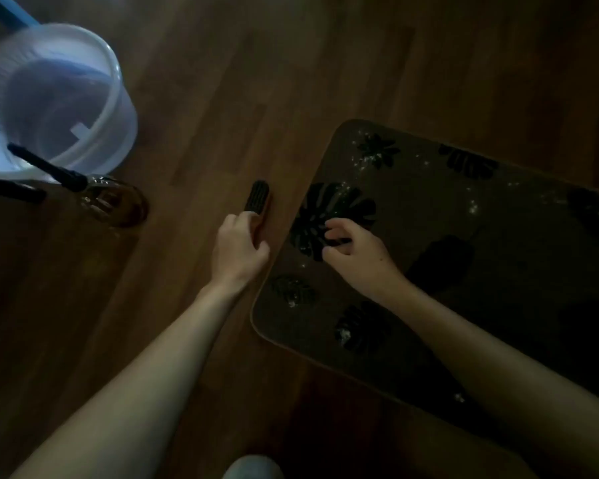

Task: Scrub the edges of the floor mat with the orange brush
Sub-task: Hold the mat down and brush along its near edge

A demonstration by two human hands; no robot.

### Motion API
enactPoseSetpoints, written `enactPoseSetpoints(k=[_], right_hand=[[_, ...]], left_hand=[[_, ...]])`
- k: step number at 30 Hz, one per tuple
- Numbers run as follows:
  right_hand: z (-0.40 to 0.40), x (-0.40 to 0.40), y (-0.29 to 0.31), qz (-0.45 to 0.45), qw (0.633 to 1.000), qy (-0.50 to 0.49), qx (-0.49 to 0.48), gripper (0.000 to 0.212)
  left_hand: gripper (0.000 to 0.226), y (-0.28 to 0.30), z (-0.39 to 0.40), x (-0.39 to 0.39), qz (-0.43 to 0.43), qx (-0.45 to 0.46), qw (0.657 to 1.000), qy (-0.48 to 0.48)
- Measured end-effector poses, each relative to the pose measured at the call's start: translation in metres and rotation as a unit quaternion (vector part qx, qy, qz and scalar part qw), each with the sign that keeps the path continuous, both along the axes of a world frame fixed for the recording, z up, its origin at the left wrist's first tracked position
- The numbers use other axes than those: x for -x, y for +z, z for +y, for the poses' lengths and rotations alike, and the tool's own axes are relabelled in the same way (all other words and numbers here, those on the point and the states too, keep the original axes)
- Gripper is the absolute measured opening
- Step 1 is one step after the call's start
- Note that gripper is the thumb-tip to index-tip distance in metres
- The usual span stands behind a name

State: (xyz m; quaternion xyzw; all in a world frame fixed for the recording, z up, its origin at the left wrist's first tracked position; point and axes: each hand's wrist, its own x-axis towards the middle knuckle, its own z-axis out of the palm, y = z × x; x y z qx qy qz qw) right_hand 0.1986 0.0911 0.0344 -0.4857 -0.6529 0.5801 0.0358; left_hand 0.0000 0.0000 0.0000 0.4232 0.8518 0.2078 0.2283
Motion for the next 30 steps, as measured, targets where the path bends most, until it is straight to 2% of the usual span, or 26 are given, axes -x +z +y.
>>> enactPoseSetpoints(k=[3, 4, 7, 9, 11, 13, 15, 17, 21, 26, 28, 30], right_hand=[[-0.006, 0.006, 0.001, -0.007, 1.000, 0.014, -0.003, 0.049], [-0.009, 0.008, 0.000, -0.003, 1.000, 0.022, 0.001, 0.049], [-0.013, 0.014, 0.007, 0.003, 1.000, 0.027, -0.006, 0.048], [-0.019, 0.011, 0.011, 0.007, 1.000, 0.026, 0.002, 0.048], [-0.026, 0.003, 0.014, 0.005, 1.000, 0.019, 0.006, 0.049], [-0.032, -0.005, 0.016, 0.003, 1.000, 0.003, 0.017, 0.050], [-0.036, -0.013, 0.019, 0.008, 0.999, -0.025, 0.028, 0.050], [-0.035, -0.021, 0.025, 0.016, 0.999, -0.042, 0.029, 0.057], [-0.029, -0.030, 0.035, 0.045, 0.996, -0.073, 0.029, 0.066], [-0.037, -0.042, 0.033, 0.053, 0.990, -0.127, -0.002, 0.055], [-0.040, -0.042, 0.033, 0.049, 0.989, -0.137, 0.025, 0.052], [-0.041, -0.041, 0.033, 0.034, 0.990, -0.135, 0.035, 0.054]], left_hand=[[0.063, -0.010, -0.010, 0.008, 0.054, 0.132, 0.989, 0.034], [0.057, -0.011, -0.016, 0.008, 0.051, 0.173, 0.983, 0.024], [0.020, -0.015, -0.025, 0.009, 0.051, 0.197, 0.979, -0.009], [0.013, -0.007, -0.023, 0.007, 0.025, 0.213, 0.976, -0.023], [0.013, 0.006, -0.017, 0.002, -0.102, 0.206, 0.973, 0.029], [0.011, 0.022, -0.012, -0.008, -0.267, 0.157, 0.948, 0.068], [0.015, 0.040, -0.012, -0.022, -0.411, 0.103, 0.905, 0.039], [0.022, 0.053, -0.016, -0.036, -0.476, 0.083, 0.875, -0.033], [0.027, 0.062, -0.020, -0.060, -0.501, 0.086, 0.852, -0.130], [0.039, 0.064, -0.019, -0.089, -0.535, 0.046, 0.823, -0.186], [0.036, 0.062, -0.019, -0.096, -0.520, 0.048, 0.826, -0.213], [0.029, 0.062, -0.020, -0.096, -0.468, 0.060, 0.849, -0.240]])
